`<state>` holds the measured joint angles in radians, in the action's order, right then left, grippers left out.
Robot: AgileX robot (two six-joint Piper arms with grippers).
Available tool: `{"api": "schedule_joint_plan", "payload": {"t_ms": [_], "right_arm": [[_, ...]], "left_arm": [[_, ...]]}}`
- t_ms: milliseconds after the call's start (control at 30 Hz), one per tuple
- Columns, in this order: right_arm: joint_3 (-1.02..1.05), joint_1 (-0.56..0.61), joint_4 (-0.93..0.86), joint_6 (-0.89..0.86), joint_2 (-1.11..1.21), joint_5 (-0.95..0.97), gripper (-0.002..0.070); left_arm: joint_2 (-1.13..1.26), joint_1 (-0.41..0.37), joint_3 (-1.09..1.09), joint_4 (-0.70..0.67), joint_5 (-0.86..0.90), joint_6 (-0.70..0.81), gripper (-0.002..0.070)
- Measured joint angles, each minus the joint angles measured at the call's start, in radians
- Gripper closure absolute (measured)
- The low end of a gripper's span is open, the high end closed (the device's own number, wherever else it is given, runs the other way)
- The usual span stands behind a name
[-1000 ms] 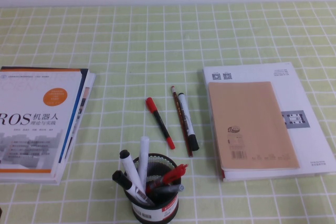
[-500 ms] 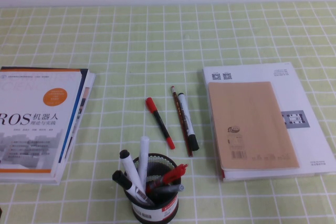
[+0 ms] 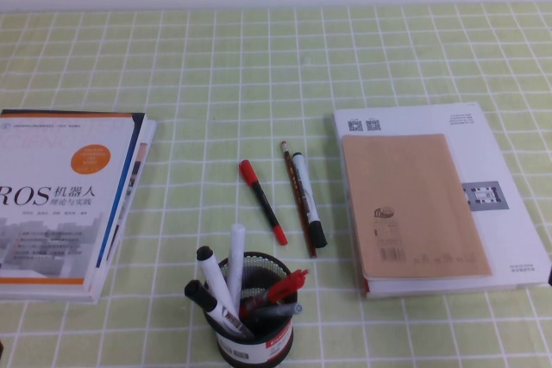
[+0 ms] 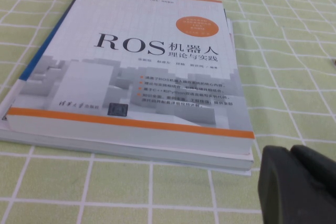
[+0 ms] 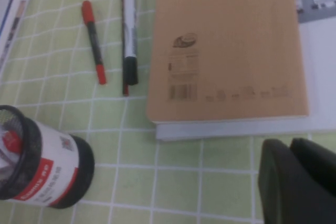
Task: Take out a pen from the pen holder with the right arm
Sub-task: 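Take a marker out of the pen holder and lay it on the table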
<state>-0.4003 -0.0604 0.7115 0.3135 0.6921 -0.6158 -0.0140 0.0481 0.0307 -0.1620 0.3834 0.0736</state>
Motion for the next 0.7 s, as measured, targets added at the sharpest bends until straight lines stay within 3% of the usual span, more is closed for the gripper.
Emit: {"api": "schedule_joint_plan", "payload": {"t_ms": [300, 700], "right_arm": [[-0.129, -0.349, -0.071, -0.119, 0.197, 0.144, 0.0688], [-0.159, -0.854, -0.079, -0.127, 0.393, 0.616, 0.0670]], "left_arm": [[0.000, 0.000, 0.000, 0.000, 0.000, 0.000, 0.0683], [0.000, 0.000, 0.000, 0.000, 0.000, 0.000, 0.0683]]}}
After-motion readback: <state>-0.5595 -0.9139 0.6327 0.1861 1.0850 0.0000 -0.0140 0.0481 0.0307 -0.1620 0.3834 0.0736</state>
